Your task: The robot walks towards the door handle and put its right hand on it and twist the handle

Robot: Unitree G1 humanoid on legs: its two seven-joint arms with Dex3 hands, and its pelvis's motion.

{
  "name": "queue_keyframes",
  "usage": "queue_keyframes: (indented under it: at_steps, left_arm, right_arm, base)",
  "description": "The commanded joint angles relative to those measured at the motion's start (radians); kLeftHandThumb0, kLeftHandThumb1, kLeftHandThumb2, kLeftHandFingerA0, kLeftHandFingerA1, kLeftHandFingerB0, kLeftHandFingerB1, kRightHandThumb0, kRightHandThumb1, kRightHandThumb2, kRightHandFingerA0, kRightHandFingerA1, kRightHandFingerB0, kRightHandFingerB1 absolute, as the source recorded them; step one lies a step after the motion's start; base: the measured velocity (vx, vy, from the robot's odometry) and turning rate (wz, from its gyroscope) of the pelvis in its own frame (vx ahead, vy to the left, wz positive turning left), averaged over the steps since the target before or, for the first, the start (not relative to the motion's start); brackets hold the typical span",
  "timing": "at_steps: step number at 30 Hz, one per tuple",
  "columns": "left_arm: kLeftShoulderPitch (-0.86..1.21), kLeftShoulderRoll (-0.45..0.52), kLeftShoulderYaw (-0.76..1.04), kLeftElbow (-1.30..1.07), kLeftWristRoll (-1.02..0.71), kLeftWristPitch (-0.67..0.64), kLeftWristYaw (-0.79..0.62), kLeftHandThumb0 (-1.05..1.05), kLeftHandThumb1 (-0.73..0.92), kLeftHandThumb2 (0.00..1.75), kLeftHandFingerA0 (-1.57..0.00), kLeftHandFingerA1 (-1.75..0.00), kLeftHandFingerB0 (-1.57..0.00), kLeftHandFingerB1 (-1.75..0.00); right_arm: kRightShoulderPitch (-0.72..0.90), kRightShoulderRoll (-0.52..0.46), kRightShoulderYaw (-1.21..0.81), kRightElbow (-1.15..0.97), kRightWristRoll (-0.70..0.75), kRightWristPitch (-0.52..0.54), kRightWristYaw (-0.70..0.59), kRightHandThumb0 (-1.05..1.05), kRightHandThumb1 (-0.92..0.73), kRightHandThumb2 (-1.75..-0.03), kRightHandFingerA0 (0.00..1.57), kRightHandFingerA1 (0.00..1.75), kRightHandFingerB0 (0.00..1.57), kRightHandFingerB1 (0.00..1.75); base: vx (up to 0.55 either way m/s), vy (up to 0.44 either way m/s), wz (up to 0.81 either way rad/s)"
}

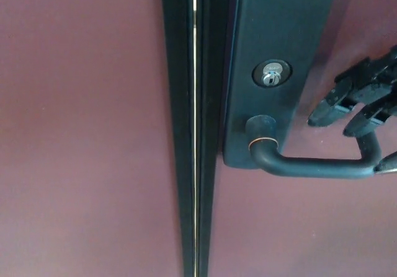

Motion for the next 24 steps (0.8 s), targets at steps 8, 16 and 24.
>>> queue_keyframes:
  at_steps: [8, 16, 24]
  left_arm:
    - [0.005, 0.008, 0.003, 0.000, -0.005, 0.005, -0.011, -0.43, 0.14, 0.87, -0.86, -0.92, -0.66, -0.81]
    - [0.007, 0.008, 0.001, 0.002, -0.002, 0.003, -0.009, -0.43, 0.14, 0.87, -0.85, -0.92, -0.65, -0.81]
    - [0.007, 0.009, 0.007, -0.002, -0.009, 0.000, -0.017, -0.44, 0.14, 0.87, -0.85, -0.91, -0.65, -0.81]
  right_arm:
    - [-0.027, 0.101, 0.078, -0.050, -0.090, 0.056, 0.025, -0.54, -0.55, -0.57, 0.34, 0.37, 0.38, 0.34]
    - [-0.036, 0.146, 0.133, -0.054, -0.139, 0.076, 0.036, -0.53, -0.55, -0.57, 0.34, 0.37, 0.37, 0.34]
    - [-0.021, 0.163, 0.163, -0.049, -0.191, 0.073, 0.046, -0.54, -0.55, -0.57, 0.35, 0.37, 0.37, 0.33]
  base:
    - [0.00, 0.000, 0.00]
    - [0.00, 0.000, 0.00]
    - [0.00, 0.000, 0.00]
